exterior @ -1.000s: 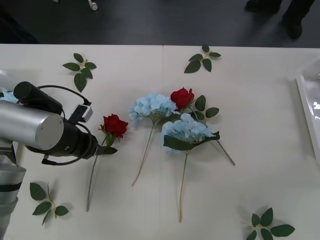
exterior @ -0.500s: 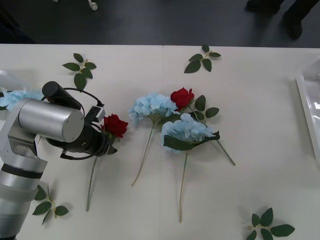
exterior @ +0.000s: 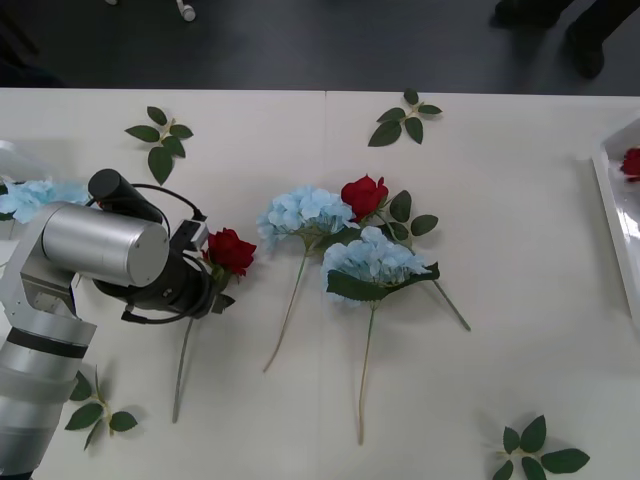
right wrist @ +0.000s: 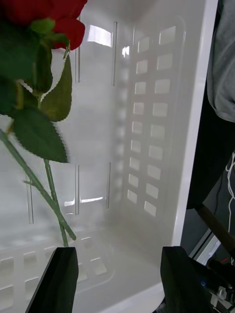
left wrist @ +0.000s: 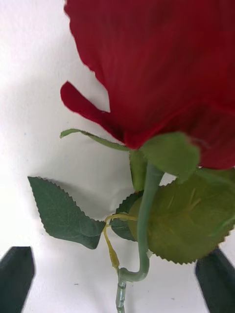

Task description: Put the red flowers into the right box and the blue flowers into the left box

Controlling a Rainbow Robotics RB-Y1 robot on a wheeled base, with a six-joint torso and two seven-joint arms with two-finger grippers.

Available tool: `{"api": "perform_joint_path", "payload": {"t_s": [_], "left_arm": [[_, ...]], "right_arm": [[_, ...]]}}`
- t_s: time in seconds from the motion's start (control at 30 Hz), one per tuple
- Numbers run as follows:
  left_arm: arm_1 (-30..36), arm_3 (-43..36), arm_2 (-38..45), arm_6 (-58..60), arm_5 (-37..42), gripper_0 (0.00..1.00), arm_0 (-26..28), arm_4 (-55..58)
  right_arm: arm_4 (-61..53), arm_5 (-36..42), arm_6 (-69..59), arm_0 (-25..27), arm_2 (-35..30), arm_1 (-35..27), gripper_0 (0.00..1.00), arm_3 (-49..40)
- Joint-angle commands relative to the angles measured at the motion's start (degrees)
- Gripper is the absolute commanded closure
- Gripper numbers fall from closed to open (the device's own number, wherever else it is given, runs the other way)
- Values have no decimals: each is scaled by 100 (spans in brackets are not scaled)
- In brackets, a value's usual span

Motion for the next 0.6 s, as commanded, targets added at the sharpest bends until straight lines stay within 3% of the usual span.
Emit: {"api": "perform_joint_path", "payload": {"t_s": [0.03, 0.1, 0.3, 0.6], "left_arm": [[-1, -35, 81, -18, -89, 89, -146, -19], [-1, -35, 81, -27, -124, 100, -146, -10], [-1, -44, 81, -27, -177, 100, -146, 25], [8, -545, 397, -54, -247, 100, -49, 253]], "right_arm": [[47, -12, -118, 59, -108, -57, 51, -18], [-6, -12, -100, 59, -108, -40, 51, -44], [-569, -12, -109, 59, -108, -31, 51, -237], [-885, 401, -215, 59, -495, -13, 51, -1688]]}}
